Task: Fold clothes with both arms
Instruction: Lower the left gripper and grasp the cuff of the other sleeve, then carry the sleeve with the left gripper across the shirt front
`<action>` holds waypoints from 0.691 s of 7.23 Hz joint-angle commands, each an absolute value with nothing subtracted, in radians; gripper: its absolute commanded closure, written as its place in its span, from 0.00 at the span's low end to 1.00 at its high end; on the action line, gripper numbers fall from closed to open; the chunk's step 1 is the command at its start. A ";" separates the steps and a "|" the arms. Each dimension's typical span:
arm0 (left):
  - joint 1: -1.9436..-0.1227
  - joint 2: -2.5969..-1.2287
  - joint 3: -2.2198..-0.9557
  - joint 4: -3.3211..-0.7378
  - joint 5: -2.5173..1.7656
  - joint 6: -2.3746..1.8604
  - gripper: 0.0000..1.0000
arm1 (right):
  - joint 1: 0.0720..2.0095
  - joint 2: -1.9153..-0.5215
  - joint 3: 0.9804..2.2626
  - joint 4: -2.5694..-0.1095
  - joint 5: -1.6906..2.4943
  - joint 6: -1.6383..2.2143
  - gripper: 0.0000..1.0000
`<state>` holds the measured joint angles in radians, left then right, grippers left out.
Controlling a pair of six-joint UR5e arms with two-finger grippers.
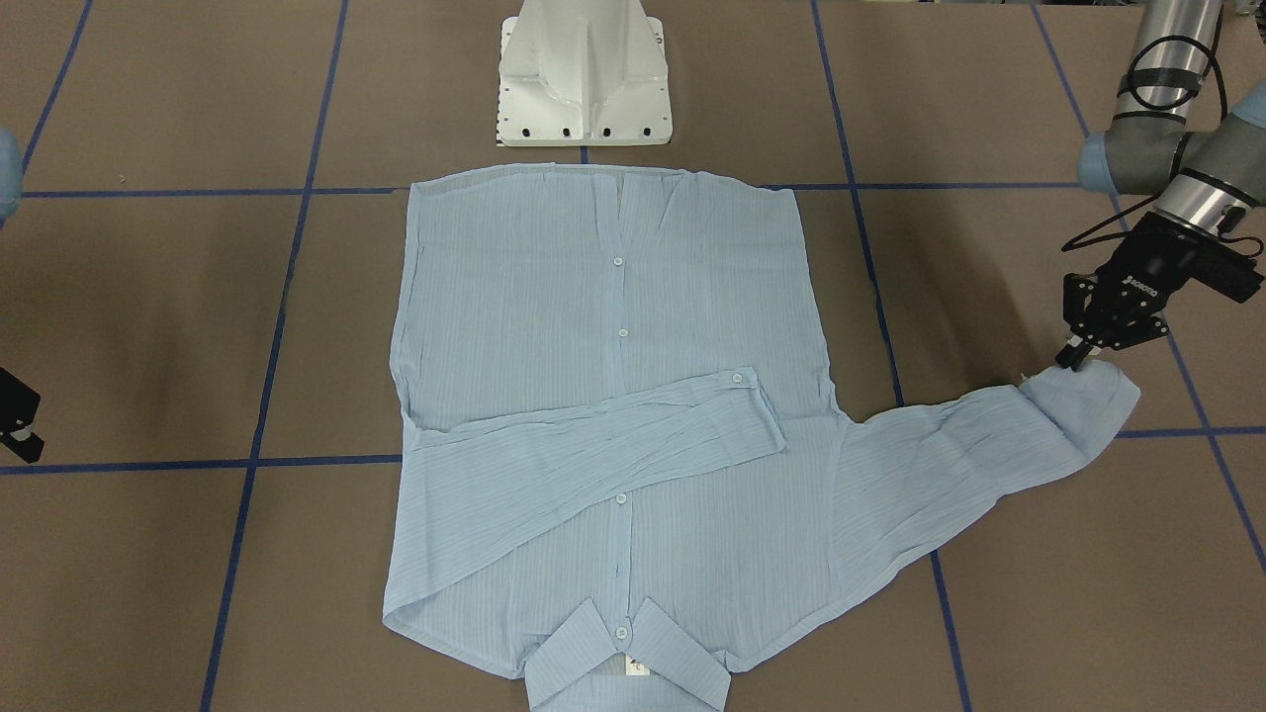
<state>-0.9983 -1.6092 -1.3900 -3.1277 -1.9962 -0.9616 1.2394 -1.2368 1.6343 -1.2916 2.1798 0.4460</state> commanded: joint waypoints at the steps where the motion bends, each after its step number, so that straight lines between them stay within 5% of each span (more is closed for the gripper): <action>1: -0.967 -1.798 -1.425 -3.061 -2.013 -1.275 1.00 | 1.239 -1.238 1.631 -1.292 2.180 0.446 0.00; 5: -0.682 -2.196 -1.414 -2.693 -1.756 -1.481 1.00 | 1.239 -1.246 1.631 -1.292 2.180 0.446 0.00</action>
<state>-0.7680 -2.0852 -1.4152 -2.7976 -1.8486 -1.4241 1.2395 -1.2424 1.6306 -1.2916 2.1791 0.4468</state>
